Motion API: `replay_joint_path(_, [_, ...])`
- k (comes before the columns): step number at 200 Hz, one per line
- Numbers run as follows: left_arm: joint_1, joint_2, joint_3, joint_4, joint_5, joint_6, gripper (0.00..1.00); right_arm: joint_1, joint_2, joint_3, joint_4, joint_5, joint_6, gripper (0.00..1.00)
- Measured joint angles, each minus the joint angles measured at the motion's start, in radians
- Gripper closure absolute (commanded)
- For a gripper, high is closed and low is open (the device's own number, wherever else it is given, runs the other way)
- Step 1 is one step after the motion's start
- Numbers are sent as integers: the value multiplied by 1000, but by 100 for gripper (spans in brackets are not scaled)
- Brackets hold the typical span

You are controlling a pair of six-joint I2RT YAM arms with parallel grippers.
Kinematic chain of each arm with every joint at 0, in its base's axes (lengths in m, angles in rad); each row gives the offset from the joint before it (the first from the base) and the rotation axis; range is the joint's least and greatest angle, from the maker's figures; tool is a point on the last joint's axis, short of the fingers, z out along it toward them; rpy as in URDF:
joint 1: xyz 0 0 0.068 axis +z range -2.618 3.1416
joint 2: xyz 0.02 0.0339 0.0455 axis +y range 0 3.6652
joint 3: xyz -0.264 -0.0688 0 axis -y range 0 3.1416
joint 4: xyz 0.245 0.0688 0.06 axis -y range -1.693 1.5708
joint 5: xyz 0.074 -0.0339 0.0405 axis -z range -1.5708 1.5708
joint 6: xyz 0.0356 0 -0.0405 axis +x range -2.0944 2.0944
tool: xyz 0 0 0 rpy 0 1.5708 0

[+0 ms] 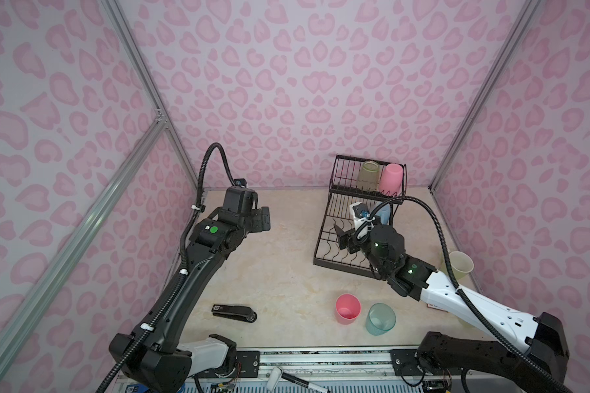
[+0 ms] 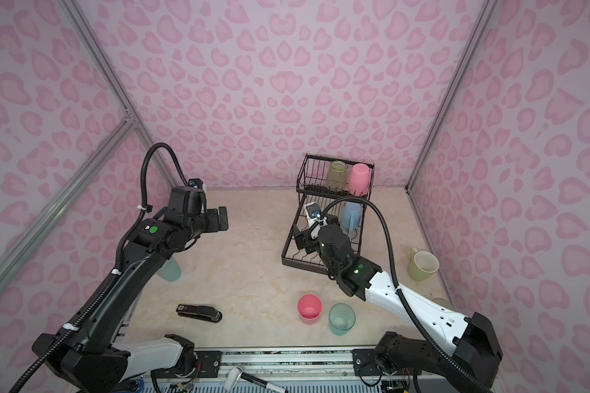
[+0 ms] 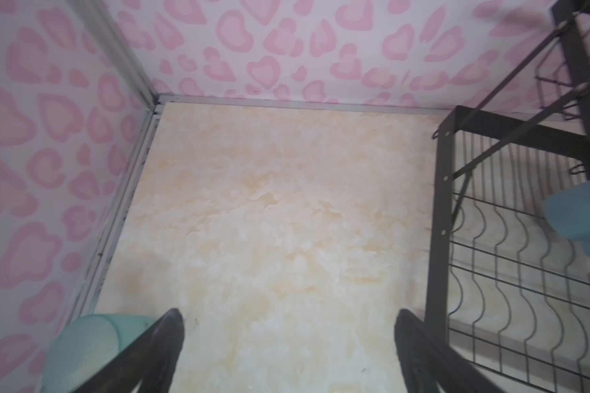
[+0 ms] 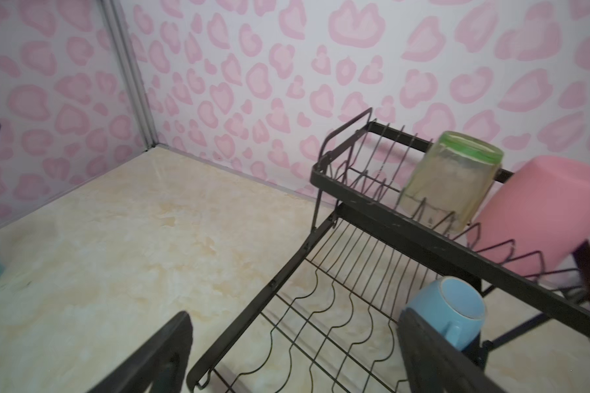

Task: Load cups into a dish rack
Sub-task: Pick up the cup from the middle-left of the table.

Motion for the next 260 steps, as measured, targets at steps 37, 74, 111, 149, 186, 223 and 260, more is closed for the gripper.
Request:
replay_joint_path(37, [102, 21, 26, -169, -59, -54, 4, 101, 46, -69, 94, -84, -68, 8])
replay_joint_path(74, [200, 101, 28, -270, -88, -78, 7, 141, 64, -132, 171, -171, -109, 9])
replay_joint_path(111, [267, 142, -6, -306, -114, -88, 9, 154, 53, -212, 249, -256, -115, 10])
replay_joint_path(149, [344, 161, -70, -301, -113, -90, 13, 169, 85, -243, 314, -274, -124, 16])
replay_joint_path(186, [393, 190, -91, -246, -87, -87, 16, 225, 143, -244, 360, -285, -147, 16])
replay_joint_path(223, [426, 234, -121, -197, -45, -84, 22, 288, 217, -197, 366, -283, -190, 16])
replay_joint_path(260, [452, 273, -139, -141, -11, -83, 31, 319, 253, -171, 366, -280, -197, 16])
